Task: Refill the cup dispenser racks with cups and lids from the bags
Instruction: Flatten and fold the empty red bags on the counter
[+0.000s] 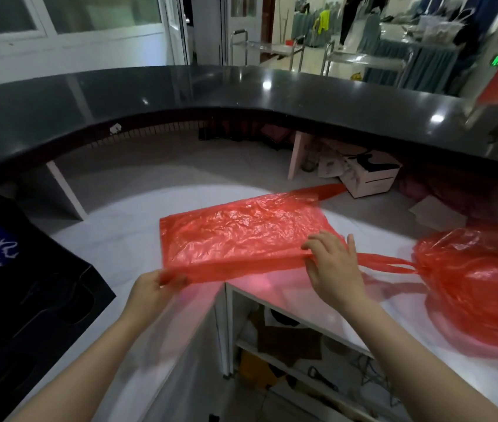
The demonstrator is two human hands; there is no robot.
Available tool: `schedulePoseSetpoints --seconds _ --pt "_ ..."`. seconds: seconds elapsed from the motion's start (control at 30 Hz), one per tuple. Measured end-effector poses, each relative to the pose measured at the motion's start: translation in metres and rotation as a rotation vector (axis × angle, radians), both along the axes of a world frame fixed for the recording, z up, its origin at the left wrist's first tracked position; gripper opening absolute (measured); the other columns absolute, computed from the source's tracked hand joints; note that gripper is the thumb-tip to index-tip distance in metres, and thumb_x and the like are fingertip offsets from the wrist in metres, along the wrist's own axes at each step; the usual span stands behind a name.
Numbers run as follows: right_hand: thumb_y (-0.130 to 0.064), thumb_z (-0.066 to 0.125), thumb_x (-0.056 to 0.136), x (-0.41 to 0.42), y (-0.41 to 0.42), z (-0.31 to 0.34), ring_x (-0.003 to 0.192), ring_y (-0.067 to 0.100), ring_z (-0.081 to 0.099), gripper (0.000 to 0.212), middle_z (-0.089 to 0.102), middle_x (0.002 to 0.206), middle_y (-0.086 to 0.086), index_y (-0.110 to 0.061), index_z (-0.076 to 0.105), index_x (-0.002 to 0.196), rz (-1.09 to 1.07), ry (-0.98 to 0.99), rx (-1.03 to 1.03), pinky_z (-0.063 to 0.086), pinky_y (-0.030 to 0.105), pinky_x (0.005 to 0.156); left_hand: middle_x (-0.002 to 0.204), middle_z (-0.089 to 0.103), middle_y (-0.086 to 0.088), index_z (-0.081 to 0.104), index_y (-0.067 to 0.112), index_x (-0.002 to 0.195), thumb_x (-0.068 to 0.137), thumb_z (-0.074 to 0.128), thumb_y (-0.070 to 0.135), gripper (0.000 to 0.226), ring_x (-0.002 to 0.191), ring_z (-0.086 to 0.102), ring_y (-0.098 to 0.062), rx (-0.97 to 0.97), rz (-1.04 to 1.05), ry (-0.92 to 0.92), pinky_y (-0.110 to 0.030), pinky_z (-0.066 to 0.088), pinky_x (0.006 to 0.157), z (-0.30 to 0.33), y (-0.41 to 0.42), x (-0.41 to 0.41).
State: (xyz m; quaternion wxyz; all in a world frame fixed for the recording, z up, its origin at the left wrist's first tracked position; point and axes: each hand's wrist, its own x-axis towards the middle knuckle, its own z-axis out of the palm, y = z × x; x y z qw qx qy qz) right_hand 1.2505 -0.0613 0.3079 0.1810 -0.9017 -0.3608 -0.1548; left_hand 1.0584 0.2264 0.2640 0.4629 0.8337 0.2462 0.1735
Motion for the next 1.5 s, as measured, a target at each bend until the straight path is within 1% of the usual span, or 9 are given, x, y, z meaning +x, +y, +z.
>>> schedulePoseSetpoints --seconds 0.1,0.23,0.33,0.43,0.6,0.8,1.0,1.37,1.5 --pt "-0.014 0.068 0.079 -0.006 -0.011 -0.005 0.094 0.03 0.054 0.021 0.061 0.096 0.011 -0.009 0.061 0.099 -0.018 -0.228 0.181 0.045 0.047 0.085 0.065 0.072 0.003 0.069 0.014 0.072 0.093 0.059 0.014 0.024 0.061 0.069 -0.012 -0.323 0.135 -0.096 -0.018 0.053 0.057 0.002 0.004 0.009" --pt "-0.035 0.056 0.087 -0.022 -0.039 -0.04 0.063 0.016 0.047 0.026 0.053 0.068 -0.003 -0.016 0.06 0.07 0.026 -0.081 0.126 0.042 0.033 0.058 0.068 0.072 -0.004 0.067 0.007 0.077 0.094 0.057 0.016 0.022 0.062 0.068 -0.017 -0.533 0.194 -0.156 -0.021 0.054 0.059 -0.002 0.02 0.007" --pt "-0.037 0.066 0.086 -0.024 -0.057 -0.067 0.081 0.02 0.058 0.02 0.063 0.086 -0.002 -0.018 0.072 0.085 -0.178 0.235 0.014 0.047 0.035 0.071 0.068 0.071 -0.009 0.071 0.009 0.065 0.095 0.054 0.018 0.036 0.062 0.068 -0.019 -0.631 0.215 -0.154 -0.027 0.055 0.063 -0.004 0.029 0.003" --pt "-0.049 0.063 0.085 -0.004 -0.062 -0.076 0.116 0.029 0.052 0.053 0.059 0.127 0.007 -0.016 0.06 0.127 -0.395 0.383 -0.047 0.045 0.04 0.092 0.067 0.071 -0.009 0.071 0.007 0.065 0.096 0.05 0.02 0.04 0.064 0.067 -0.019 -0.733 0.24 -0.146 -0.03 0.054 0.068 -0.005 0.032 -0.002" --pt "-0.038 0.076 0.079 0.03 -0.041 -0.05 0.135 0.026 0.037 0.095 0.034 0.152 0.004 -0.024 0.019 0.153 -0.302 0.882 0.596 0.035 0.043 0.11 0.088 0.066 -0.024 0.06 -0.009 0.093 0.096 0.05 0.02 0.031 0.081 0.064 -0.034 -0.861 0.311 -0.162 -0.047 0.05 0.089 -0.005 0.034 -0.008" --pt "-0.005 0.069 0.081 0.065 -0.025 -0.018 0.096 0.01 0.065 0.032 0.068 0.112 0.002 -0.021 0.063 0.109 -0.062 1.057 0.833 0.046 0.025 0.088 0.079 0.07 -0.018 0.063 -0.004 0.096 0.097 0.049 0.019 0.027 0.072 0.068 -0.03 -0.892 0.359 -0.15 -0.048 0.054 0.08 -0.003 0.034 -0.013" --pt "-0.005 0.067 0.085 0.074 -0.02 -0.015 0.063 0.014 0.068 0.007 0.07 0.065 -0.003 -0.011 0.065 0.083 -0.15 0.819 0.727 0.051 0.016 0.055 0.063 0.067 -0.009 0.064 0.003 0.07 0.098 0.05 0.021 0.036 0.062 0.062 -0.018 -0.504 0.368 -0.076 -0.026 0.049 0.067 -0.005 0.035 -0.01" --pt "-0.011 0.057 0.094 0.077 -0.042 -0.045 0.085 0.019 0.059 0.008 0.066 0.091 0.001 -0.017 0.062 0.096 -0.185 0.777 0.622 0.043 0.032 0.076 0.054 0.065 -0.001 0.066 0.011 0.063 0.099 0.049 0.022 0.041 0.055 0.056 -0.021 -0.332 0.35 -0.015 -0.032 0.045 0.062 -0.008 0.026 -0.002" --pt "-0.016 0.051 0.097 0.078 -0.048 -0.057 0.093 0.027 0.057 0.007 0.063 0.098 0.007 -0.017 0.056 0.102 -0.25 0.668 0.495 0.037 0.033 0.078 0.067 0.065 -0.01 0.069 0.01 0.079 0.1 0.044 0.034 0.04 0.063 0.057 -0.023 -0.514 0.427 -0.065 -0.031 0.042 0.062 0.0 0.02 -0.004"
